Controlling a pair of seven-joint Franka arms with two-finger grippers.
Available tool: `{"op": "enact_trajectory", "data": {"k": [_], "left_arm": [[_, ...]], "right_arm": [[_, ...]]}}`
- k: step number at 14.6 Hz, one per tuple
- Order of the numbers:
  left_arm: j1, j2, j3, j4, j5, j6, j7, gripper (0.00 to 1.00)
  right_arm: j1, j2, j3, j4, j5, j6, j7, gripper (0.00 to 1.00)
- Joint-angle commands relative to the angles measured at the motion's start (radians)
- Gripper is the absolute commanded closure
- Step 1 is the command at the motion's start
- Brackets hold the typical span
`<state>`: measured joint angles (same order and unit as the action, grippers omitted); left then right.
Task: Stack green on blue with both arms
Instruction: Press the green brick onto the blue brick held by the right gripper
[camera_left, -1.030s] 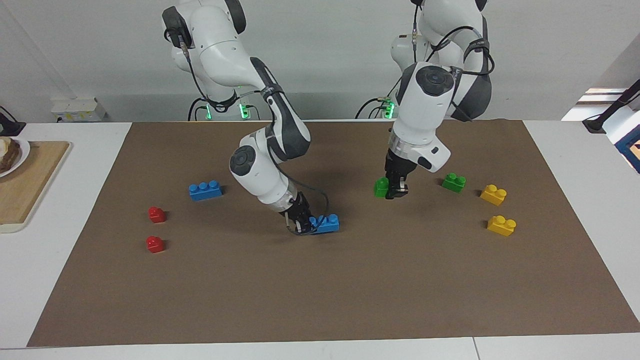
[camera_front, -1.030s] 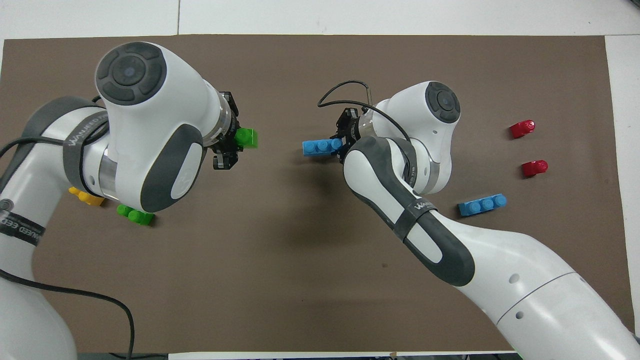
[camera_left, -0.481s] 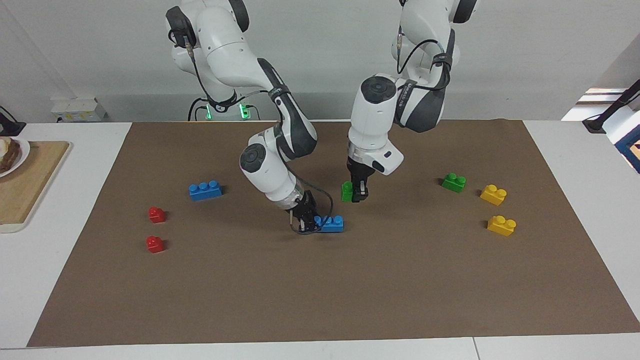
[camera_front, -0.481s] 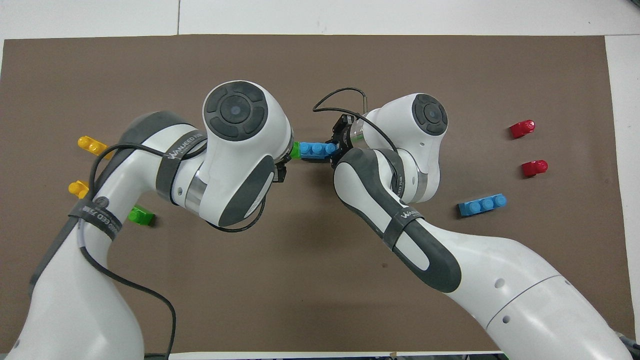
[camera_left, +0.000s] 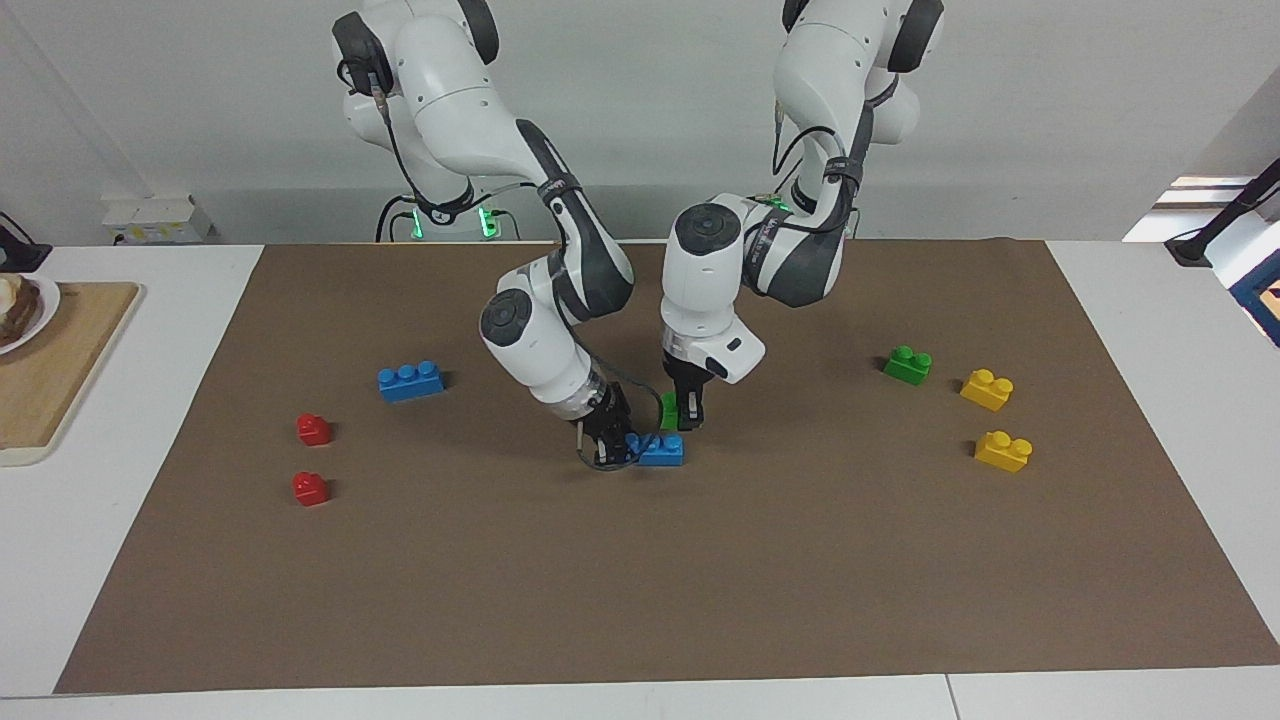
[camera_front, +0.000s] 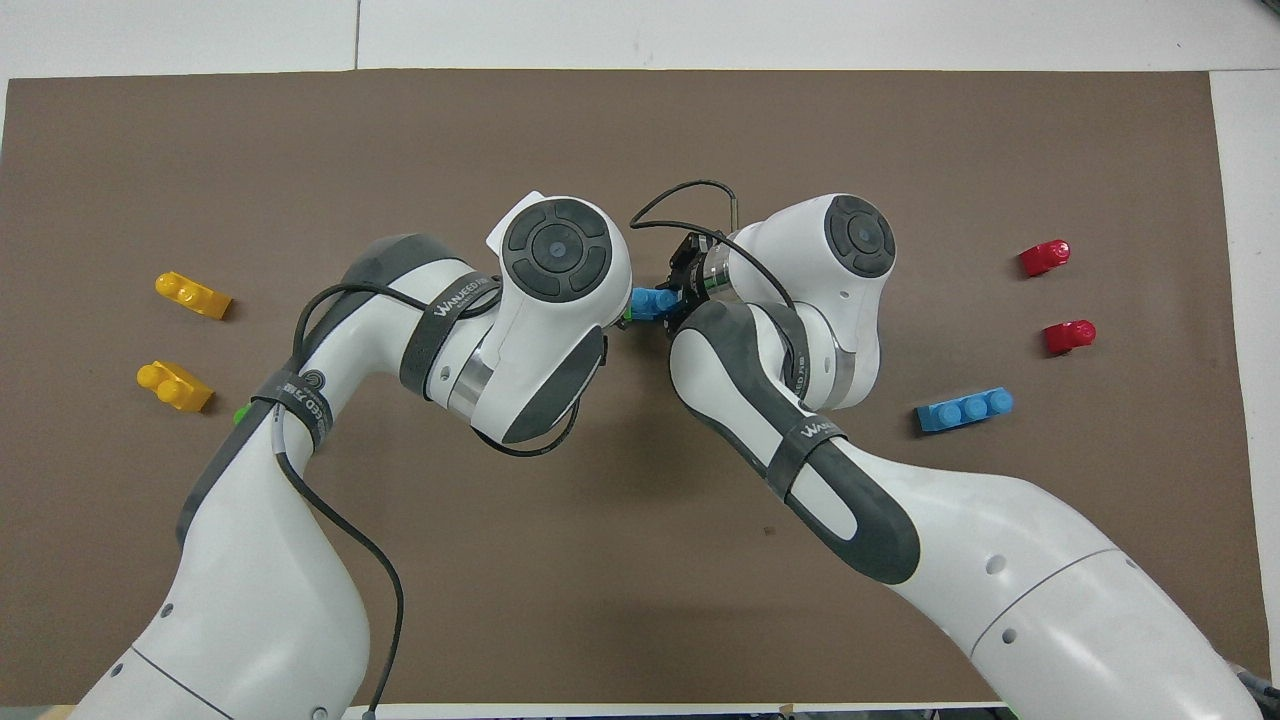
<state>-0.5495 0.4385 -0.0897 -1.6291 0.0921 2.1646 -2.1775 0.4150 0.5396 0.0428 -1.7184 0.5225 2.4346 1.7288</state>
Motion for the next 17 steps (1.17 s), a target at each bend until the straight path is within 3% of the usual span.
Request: {"op": "enact_trajectory", "data": {"k": [1,17], "left_arm": [[-0.024,0.031,0.015,0.028,0.021,0.037,-0.031,1.00],[-0.033,0.092,0.016,0.081,0.038,0.063,-0.031,1.00]], "right_arm": [[-0.004,-0.006,0.002,-0.056,0.001,0.070,0.008,1.00],[-0.002,-0.009,0.002,-0.067,0.001,0.089,0.005,1.00]]}}
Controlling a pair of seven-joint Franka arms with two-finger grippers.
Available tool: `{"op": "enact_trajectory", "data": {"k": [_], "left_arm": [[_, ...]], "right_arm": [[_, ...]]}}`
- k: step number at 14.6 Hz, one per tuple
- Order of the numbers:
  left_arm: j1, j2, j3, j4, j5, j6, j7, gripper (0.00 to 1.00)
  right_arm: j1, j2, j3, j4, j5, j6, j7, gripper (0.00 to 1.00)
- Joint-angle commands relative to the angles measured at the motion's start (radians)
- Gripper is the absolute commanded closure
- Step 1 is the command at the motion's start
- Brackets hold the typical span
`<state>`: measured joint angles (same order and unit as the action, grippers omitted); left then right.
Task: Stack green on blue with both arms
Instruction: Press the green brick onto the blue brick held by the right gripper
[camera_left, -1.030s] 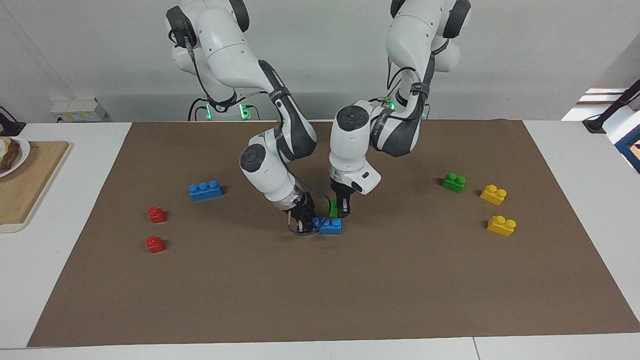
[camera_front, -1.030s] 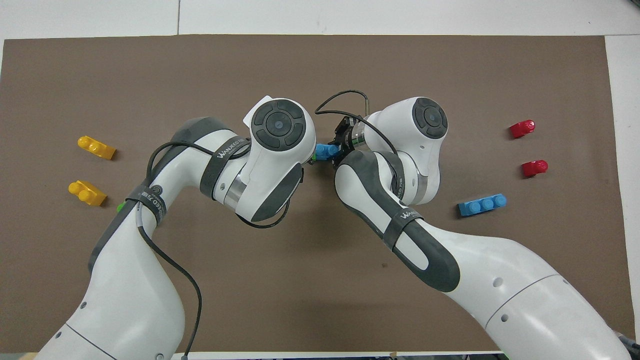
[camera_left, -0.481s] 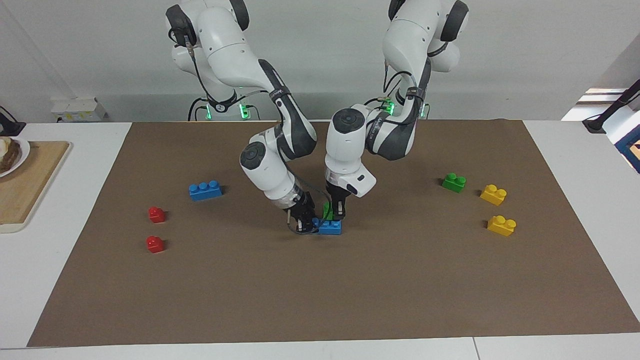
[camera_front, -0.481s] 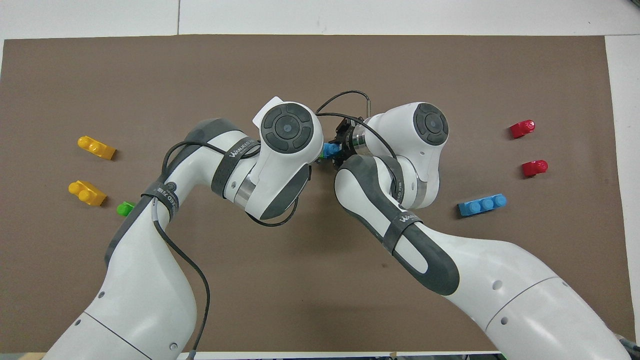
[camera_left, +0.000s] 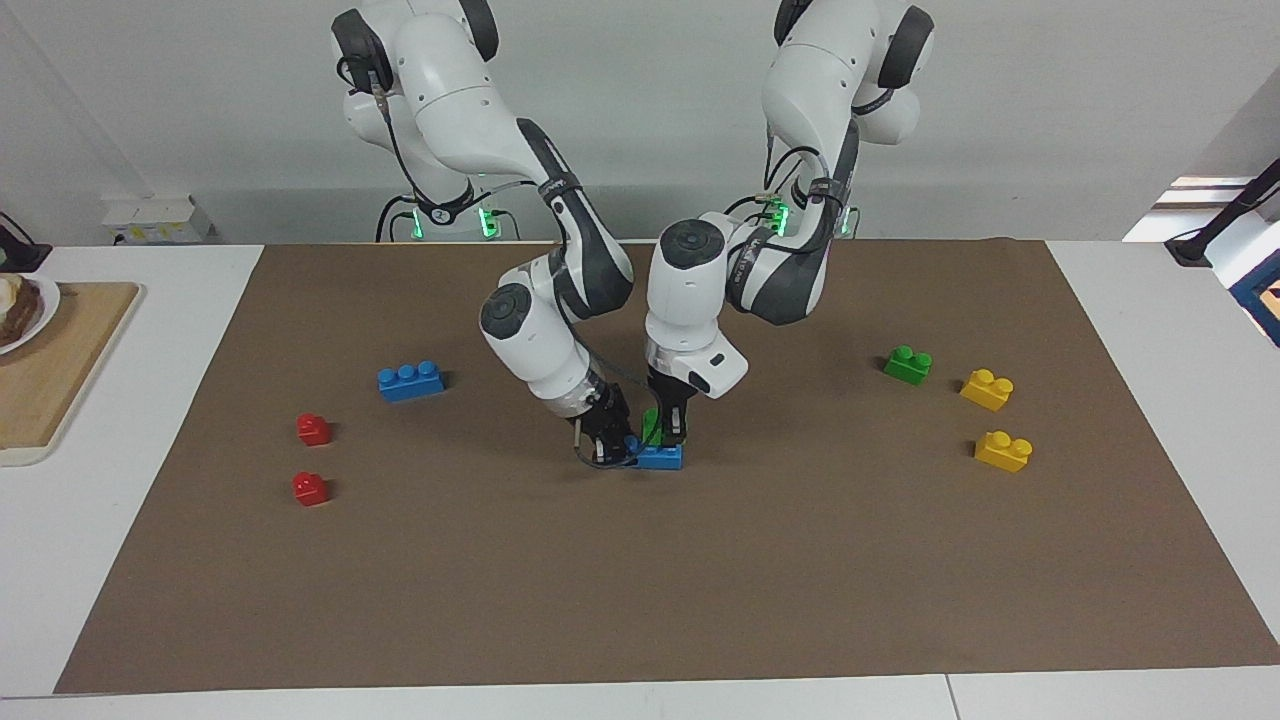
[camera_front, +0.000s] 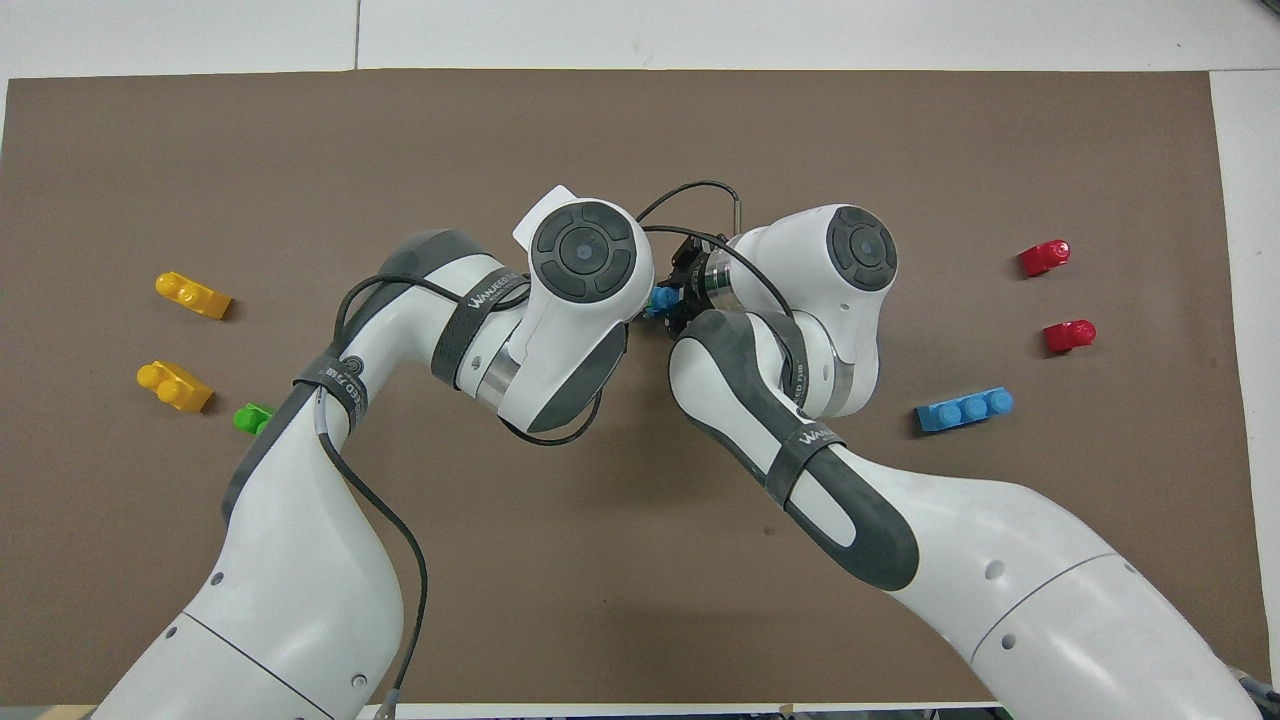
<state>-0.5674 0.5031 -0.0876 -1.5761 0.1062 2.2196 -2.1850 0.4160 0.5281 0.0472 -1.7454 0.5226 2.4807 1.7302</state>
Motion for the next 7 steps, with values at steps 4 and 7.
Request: {"op": "enact_trajectory", "data": {"k": [4,7], "left_arm": [[-0.016,0.031,0.019,0.021,0.029,0.043,-0.025,1.00],[-0.014,0.040,0.020,0.021,0.039,0.060,-0.025,1.00]], "right_arm": [[-0.003,0.003,-0.003,-0.040,0.000,0.041,0.003,1.00],[-0.003,0.003,-0.003,-0.039,0.000,0.041,0.003,1.00]]}}
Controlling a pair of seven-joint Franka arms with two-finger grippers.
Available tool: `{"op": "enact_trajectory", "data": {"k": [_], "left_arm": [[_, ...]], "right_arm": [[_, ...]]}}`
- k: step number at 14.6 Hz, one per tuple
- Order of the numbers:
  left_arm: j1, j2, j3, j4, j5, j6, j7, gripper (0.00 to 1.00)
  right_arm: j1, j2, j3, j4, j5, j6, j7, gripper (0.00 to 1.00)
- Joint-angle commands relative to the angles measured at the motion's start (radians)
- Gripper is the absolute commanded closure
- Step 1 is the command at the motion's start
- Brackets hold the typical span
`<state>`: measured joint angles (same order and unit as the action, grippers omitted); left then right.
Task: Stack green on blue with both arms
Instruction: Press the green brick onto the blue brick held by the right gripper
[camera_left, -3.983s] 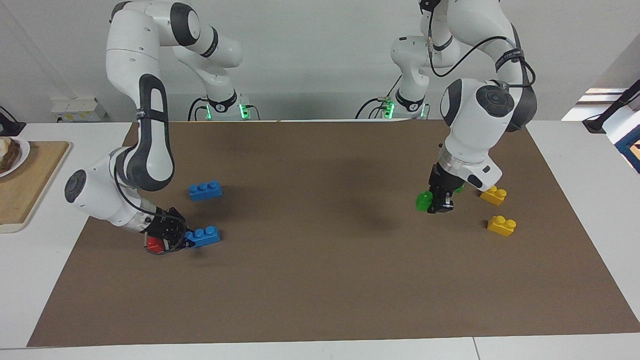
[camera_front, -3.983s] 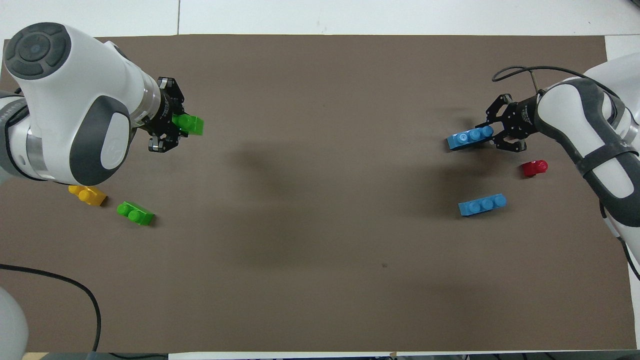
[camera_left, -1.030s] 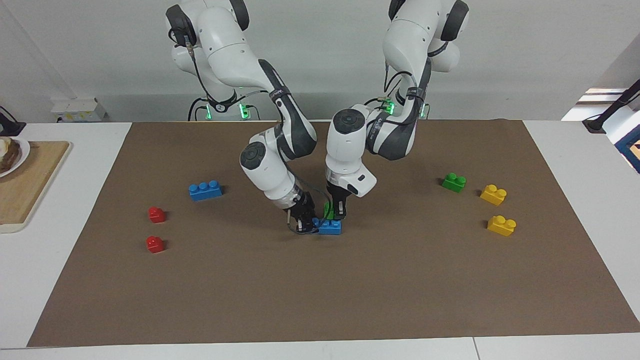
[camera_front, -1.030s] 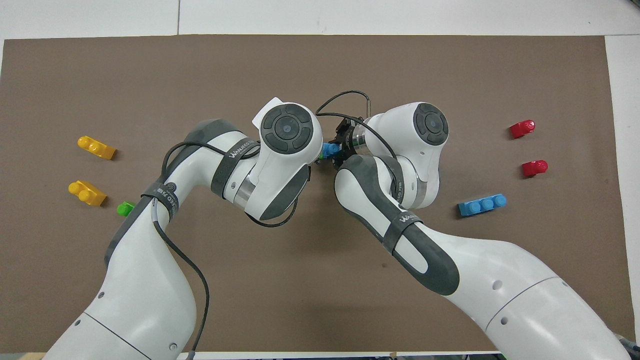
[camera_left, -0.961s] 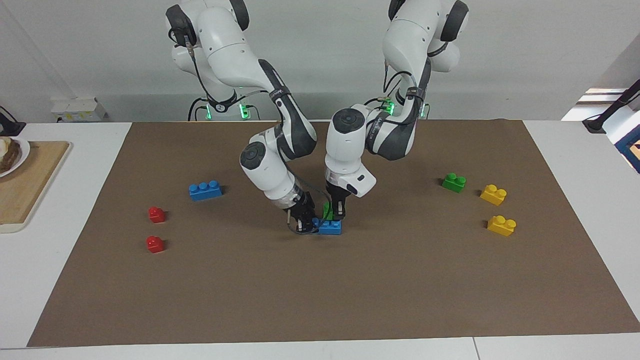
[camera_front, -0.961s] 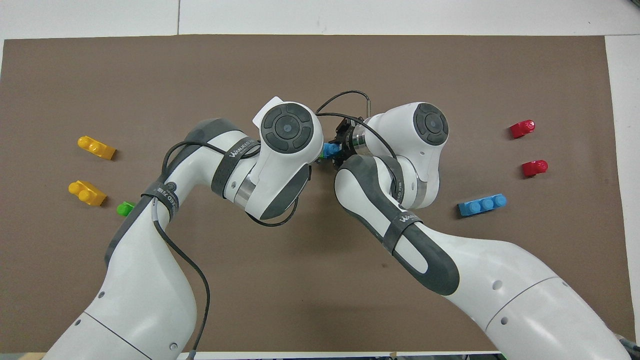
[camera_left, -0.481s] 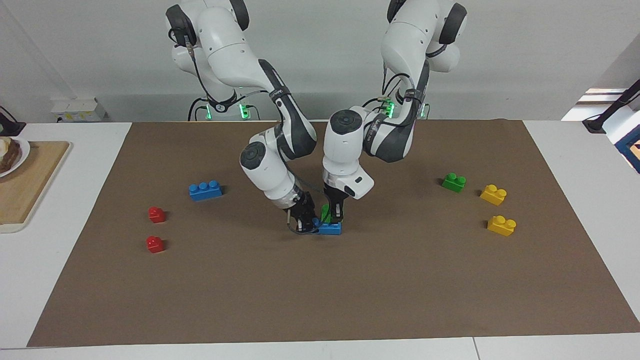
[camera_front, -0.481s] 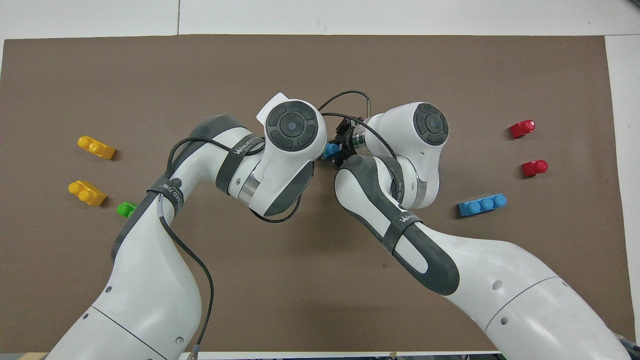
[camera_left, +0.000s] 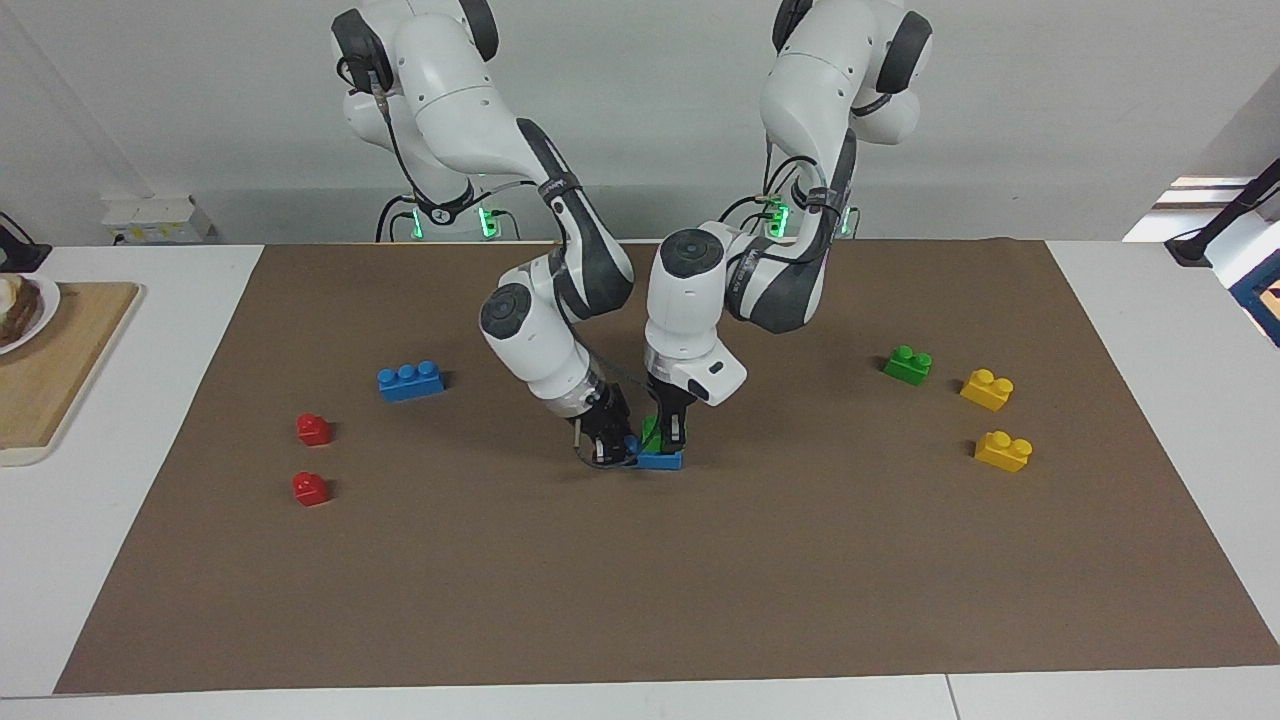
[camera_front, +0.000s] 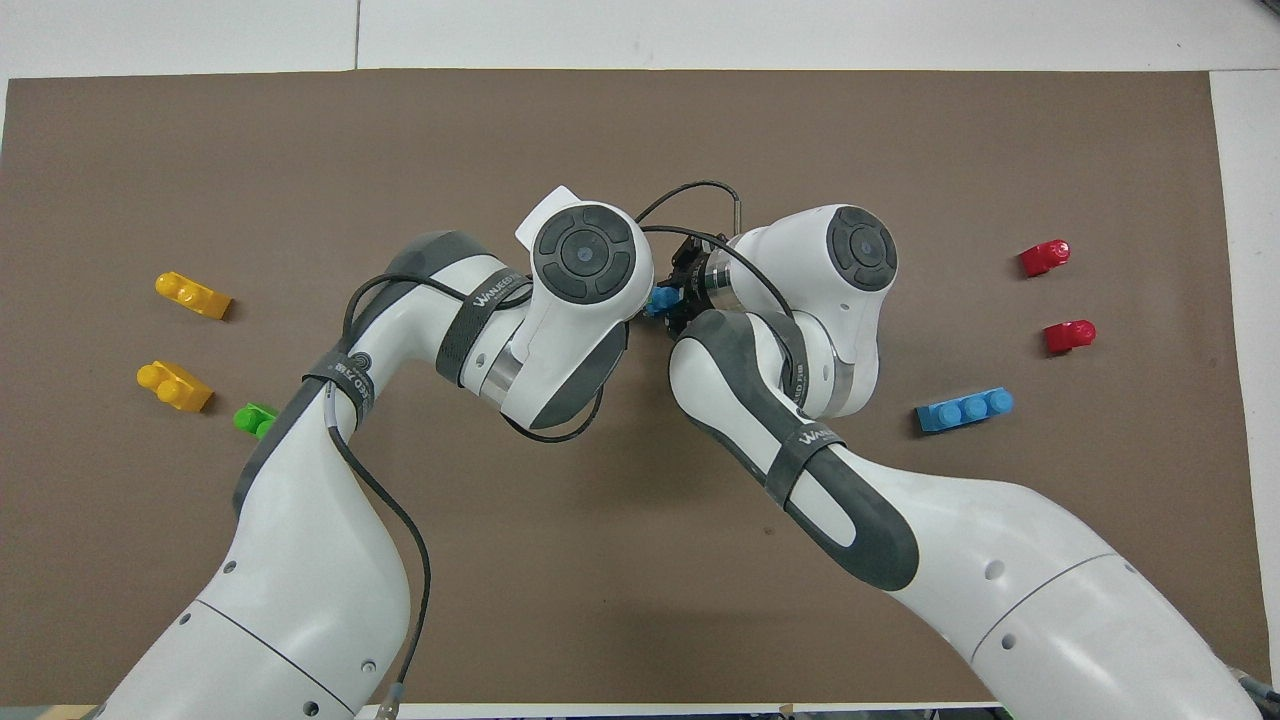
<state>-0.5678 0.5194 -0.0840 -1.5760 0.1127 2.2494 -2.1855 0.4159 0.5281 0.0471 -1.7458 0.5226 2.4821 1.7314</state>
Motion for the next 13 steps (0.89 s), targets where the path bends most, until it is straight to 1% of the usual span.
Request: {"op": "enact_trajectory", "data": {"k": [1,5,7,9,12,13], "left_arm": [[-0.011,0.024,0.017,0.019,0.047,0.038,-0.025,1.00],[-0.012,0.024,0.017,0.002,0.058,0.041,-0.025,1.00],[-0.010,0.024,0.018,-0.013,0.059,0.068,-0.025,1.00],[-0.014,0.021,0.023,-0.039,0.087,0.075,-0.026,1.00],[-0.015,0.019,0.023,-0.039,0.111,0.078,-0.030,1.00],[-0.015,0.019,0.023,-0.038,0.129,0.075,-0.031,0.83]], "right_arm": [[-0.002,0.003,-0.003,-0.040,0.000,0.041,0.002,1.00],[0.000,0.003,-0.003,-0.040,0.000,0.040,0.002,1.00],[-0.003,0.001,-0.003,-0.041,0.000,0.037,0.000,1.00],[-0.003,0.001,-0.003,-0.041,0.000,0.037,0.002,1.00],[-0.005,0.001,-0.003,-0.043,0.000,0.034,0.000,1.00],[-0.005,0.001,-0.003,-0.043,0.000,0.035,0.000,1.00]]}}
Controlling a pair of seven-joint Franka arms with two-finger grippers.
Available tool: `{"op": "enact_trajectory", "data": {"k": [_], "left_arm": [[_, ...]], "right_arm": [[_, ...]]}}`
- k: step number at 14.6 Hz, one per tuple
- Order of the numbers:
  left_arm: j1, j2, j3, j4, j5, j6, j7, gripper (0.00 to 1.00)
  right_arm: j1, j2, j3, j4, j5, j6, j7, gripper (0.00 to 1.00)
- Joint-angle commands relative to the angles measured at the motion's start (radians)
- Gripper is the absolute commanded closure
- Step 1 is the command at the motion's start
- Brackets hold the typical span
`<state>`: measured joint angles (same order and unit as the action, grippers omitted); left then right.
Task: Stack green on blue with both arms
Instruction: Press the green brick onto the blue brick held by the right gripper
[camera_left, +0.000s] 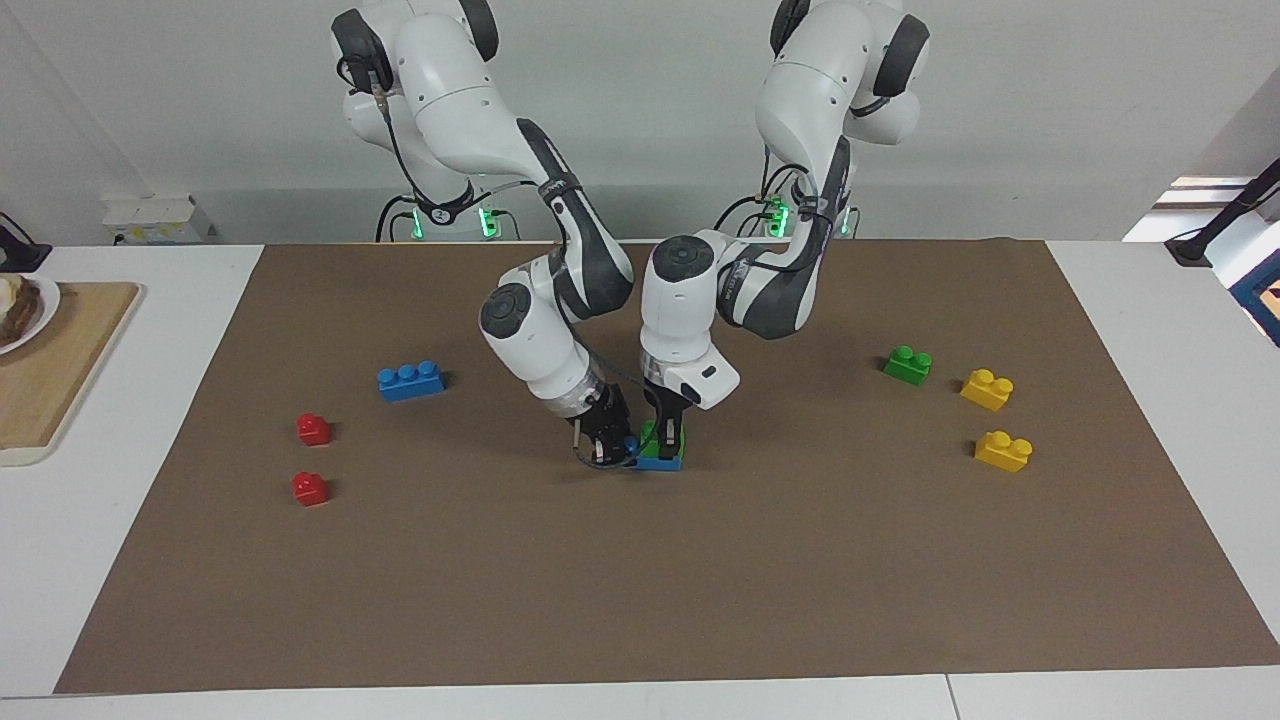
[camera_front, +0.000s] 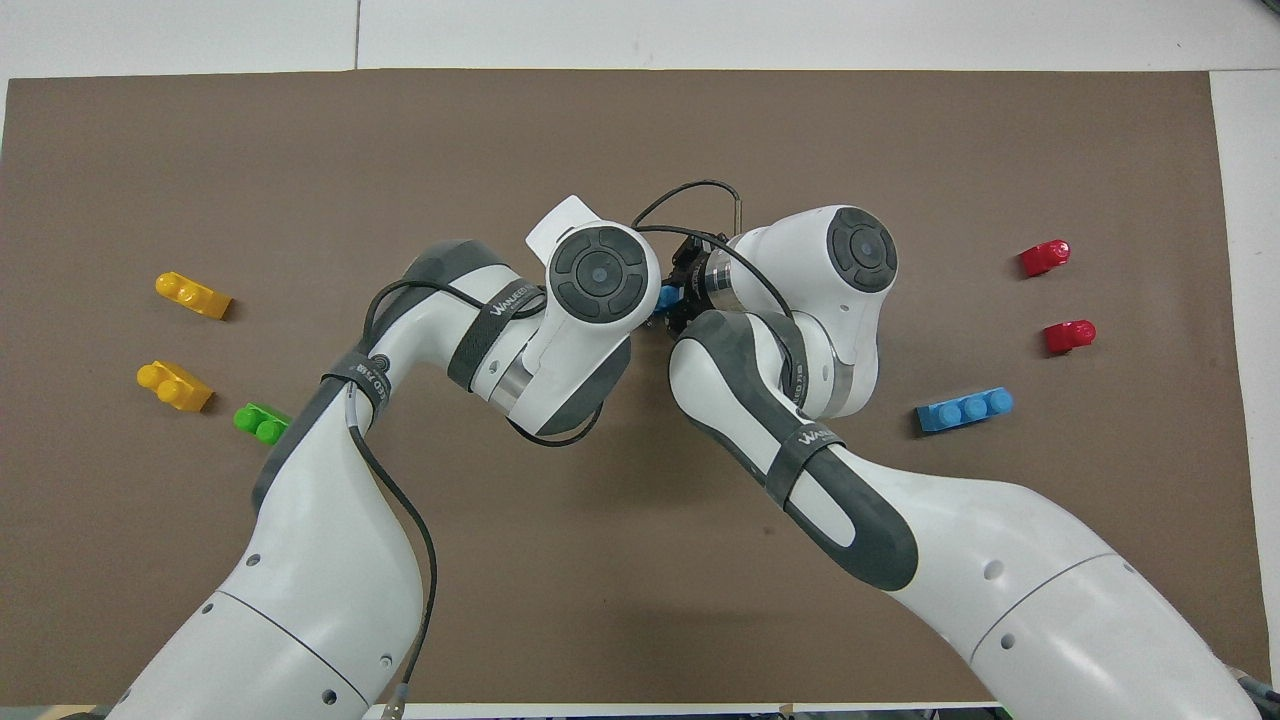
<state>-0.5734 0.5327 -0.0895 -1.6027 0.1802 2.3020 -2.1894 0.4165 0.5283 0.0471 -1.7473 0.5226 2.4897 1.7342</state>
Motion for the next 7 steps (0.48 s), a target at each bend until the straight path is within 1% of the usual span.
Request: {"op": "enact_trajectory", "data": {"k": [1,2,5,7], "left_arm": [[-0.011,0.003,0.028,-0.010,0.064,0.007,-0.027,0.30],[-0.011,0.001,0.028,-0.006,0.065,-0.004,-0.026,0.00],[-0.009,-0.005,0.027,-0.006,0.064,-0.009,-0.023,0.00],[-0.002,-0.029,0.025,-0.013,0.064,-0.027,-0.013,0.00]], "right_arm": [[-0.005,-0.001,-0.003,-0.041,-0.001,0.026,-0.001,1.00],[-0.005,-0.001,-0.003,-0.041,0.000,0.025,-0.001,1.00],[-0.007,-0.001,-0.003,-0.041,0.000,0.026,-0.002,1.00],[-0.007,-0.001,-0.003,-0.043,-0.001,0.026,-0.002,1.00]]}}
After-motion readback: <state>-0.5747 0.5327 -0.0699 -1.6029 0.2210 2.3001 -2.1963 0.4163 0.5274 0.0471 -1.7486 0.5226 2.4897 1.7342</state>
